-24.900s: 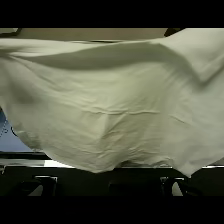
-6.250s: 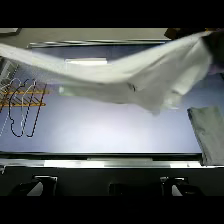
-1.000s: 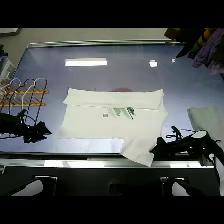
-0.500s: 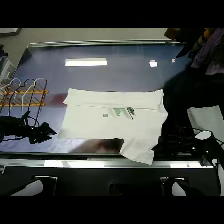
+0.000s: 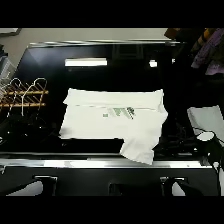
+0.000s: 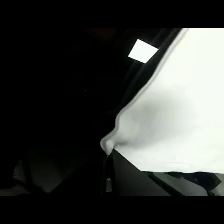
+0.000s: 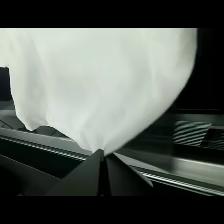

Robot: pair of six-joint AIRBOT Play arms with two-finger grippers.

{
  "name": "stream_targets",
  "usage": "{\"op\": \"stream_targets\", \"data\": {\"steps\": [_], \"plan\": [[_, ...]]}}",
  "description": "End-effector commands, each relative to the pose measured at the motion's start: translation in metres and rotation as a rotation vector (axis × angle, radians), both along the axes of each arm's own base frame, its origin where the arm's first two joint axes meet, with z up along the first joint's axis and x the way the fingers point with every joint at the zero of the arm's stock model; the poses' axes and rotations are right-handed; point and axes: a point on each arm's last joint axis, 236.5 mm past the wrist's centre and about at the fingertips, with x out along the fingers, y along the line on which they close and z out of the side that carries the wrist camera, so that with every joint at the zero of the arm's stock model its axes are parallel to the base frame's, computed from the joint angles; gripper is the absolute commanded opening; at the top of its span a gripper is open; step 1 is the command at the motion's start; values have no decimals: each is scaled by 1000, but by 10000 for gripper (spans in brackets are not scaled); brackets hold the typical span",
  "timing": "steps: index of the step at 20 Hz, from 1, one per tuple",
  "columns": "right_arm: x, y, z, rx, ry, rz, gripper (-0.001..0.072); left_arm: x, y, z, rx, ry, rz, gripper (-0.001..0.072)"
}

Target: Fold the clothes and pants, and hang the long-sleeved shirts on hangers.

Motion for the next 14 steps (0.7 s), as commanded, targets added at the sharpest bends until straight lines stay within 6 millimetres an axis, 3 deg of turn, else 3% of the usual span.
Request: {"op": "stream_targets", "data": {"steps": [1,4,11,13,14], "plan": [[2,-1,10,-18,-52,0,31,-1,-3,4,-6,0,-7,18],[-10,3,24,-20,-58,18,31,-12,-11,25,-23,12,-26,16],[-69,8,66,-107,-76,54,30,-55,9,90,179,4,42,16],[-69,8,72,-134,-128,13,30,-55,9,102,199,-41,46,16],[-60,5,73,-147,-161,-17,30,-52,9,105,197,-54,59,16]]}}
